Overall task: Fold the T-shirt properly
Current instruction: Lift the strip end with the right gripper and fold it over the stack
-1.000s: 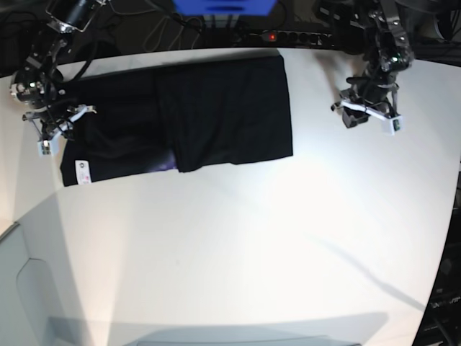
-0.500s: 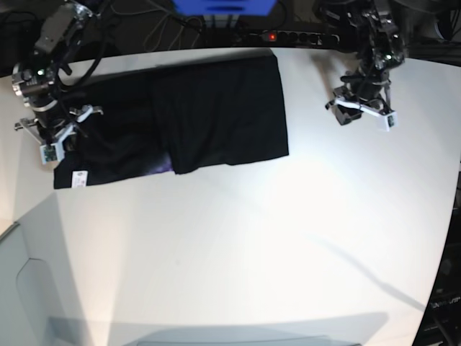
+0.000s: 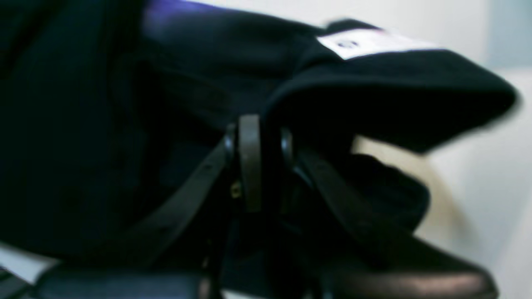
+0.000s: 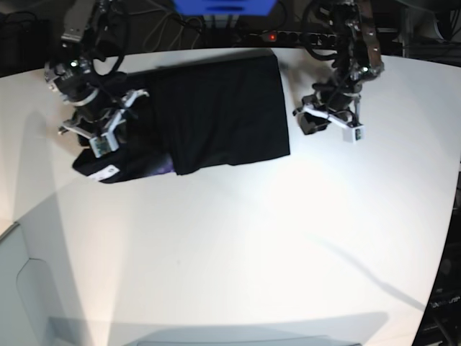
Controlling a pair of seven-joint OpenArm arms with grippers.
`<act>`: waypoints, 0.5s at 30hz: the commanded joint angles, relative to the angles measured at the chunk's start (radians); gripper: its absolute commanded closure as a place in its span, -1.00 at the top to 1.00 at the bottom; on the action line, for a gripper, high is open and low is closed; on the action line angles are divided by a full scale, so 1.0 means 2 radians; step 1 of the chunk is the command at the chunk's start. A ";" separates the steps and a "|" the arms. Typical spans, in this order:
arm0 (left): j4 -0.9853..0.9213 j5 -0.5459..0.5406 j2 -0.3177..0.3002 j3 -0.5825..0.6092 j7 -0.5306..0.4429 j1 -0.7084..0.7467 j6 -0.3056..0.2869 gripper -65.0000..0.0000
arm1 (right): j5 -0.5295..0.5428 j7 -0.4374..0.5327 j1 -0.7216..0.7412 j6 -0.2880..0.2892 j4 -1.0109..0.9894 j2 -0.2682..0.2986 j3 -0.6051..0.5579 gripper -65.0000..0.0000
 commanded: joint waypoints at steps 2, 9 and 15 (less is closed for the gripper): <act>-0.008 0.003 -0.002 -0.001 0.008 -0.006 0.001 -0.48 | 0.010 0.022 -0.004 0.007 0.011 0.000 -0.027 -1.00; -0.014 0.003 -0.002 -0.001 0.010 -0.018 0.002 -0.48 | 0.009 0.026 -0.014 0.007 0.011 0.001 -0.132 -1.00; -0.014 0.004 0.008 -0.001 0.010 -0.024 0.004 -0.48 | 0.008 0.026 -0.014 0.007 0.011 0.003 -0.219 -1.00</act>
